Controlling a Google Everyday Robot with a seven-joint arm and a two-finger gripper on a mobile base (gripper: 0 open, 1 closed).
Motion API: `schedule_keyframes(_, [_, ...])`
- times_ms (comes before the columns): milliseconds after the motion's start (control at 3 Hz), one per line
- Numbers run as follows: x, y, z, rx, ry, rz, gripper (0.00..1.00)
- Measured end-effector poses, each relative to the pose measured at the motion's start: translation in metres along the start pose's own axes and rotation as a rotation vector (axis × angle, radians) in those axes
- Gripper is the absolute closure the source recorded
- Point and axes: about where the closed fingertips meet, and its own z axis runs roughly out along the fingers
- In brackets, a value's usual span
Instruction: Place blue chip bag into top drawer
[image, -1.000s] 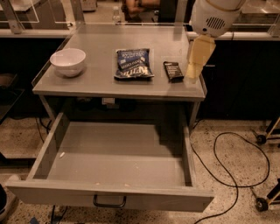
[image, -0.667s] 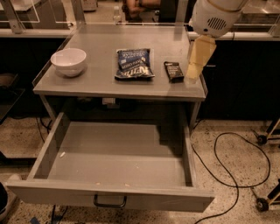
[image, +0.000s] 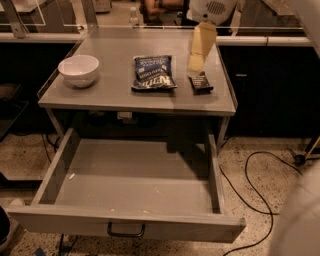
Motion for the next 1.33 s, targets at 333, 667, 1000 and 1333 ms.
schedule_keyframes(333, [-0.036,-0.024,0.007,0.001,-0.029,-0.049,0.00])
schedule_keyframes(667, [-0.044,-0.034,0.004,0.033,-0.051,-0.050,0.00])
schedule_keyframes(1000, [-0.044,-0.034,0.004,0.034,-0.051,-0.050,0.00])
schedule_keyframes(1333, [-0.052,-0.047,0.020,0.034,-0.055,-0.061,0.00])
